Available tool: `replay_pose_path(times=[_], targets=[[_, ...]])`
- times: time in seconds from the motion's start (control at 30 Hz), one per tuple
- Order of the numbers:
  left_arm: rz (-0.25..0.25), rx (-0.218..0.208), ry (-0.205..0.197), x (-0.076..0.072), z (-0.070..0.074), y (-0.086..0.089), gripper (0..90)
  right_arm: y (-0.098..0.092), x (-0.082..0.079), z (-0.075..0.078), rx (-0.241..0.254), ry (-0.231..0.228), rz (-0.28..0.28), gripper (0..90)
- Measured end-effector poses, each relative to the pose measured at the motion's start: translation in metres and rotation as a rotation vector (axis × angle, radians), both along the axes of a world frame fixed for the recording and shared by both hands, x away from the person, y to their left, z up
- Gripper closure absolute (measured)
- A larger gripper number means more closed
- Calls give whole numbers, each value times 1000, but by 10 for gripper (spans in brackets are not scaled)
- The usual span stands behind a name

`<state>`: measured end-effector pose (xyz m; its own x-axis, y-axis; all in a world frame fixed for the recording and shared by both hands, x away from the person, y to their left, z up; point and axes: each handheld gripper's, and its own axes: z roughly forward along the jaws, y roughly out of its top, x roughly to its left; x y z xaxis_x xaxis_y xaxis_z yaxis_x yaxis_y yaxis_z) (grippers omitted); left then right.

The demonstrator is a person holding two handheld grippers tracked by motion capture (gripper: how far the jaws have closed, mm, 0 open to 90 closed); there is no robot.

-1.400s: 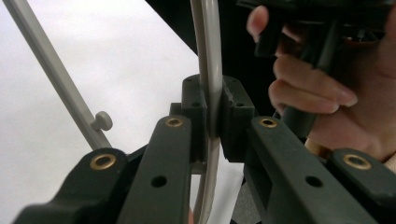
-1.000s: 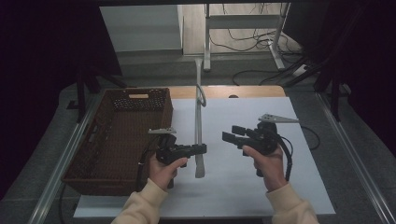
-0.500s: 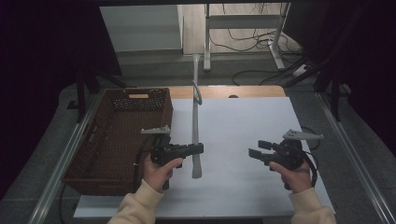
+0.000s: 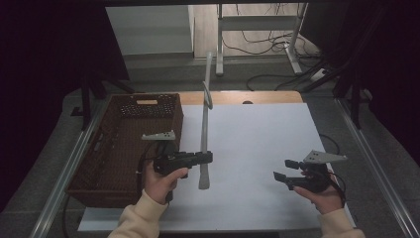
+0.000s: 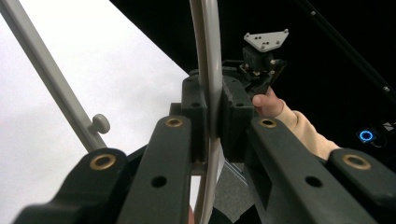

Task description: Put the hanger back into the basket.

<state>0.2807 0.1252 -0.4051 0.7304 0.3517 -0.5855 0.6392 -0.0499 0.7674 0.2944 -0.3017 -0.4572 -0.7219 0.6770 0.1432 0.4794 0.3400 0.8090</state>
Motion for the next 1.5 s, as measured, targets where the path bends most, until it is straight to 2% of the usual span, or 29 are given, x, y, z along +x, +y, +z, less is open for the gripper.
replay_pose_path(times=[0.27, 0.43, 0.6, 0.77, 1.0, 1.13, 1.37, 1.5], targets=[[-2, 8, -22, -3, 7, 8, 820, 0, 7, -8, -45, 4, -15, 293], [-8, 5, -23, -5, 10, 13, 820, -1, 8, -9, -48, 5, -13, 289], [-27, 20, -23, -10, 13, 20, 820, -1, 9, -9, -54, 1, -17, 279], [-16, 20, -32, -15, 18, 31, 820, -1, 11, -10, -58, 9, -19, 262], [-11, 59, -37, -16, 27, 50, 820, -2, 13, -10, -60, -9, -56, 260], [-6, 73, -31, -16, 29, 61, 820, -2, 14, -11, -58, -3, -57, 259], [-24, 93, -28, -16, 31, 75, 820, -1, 14, -12, -67, 4, -55, 258], [-46, 89, -32, -16, 33, 82, 820, -2, 14, -12, -68, 7, -61, 258]])
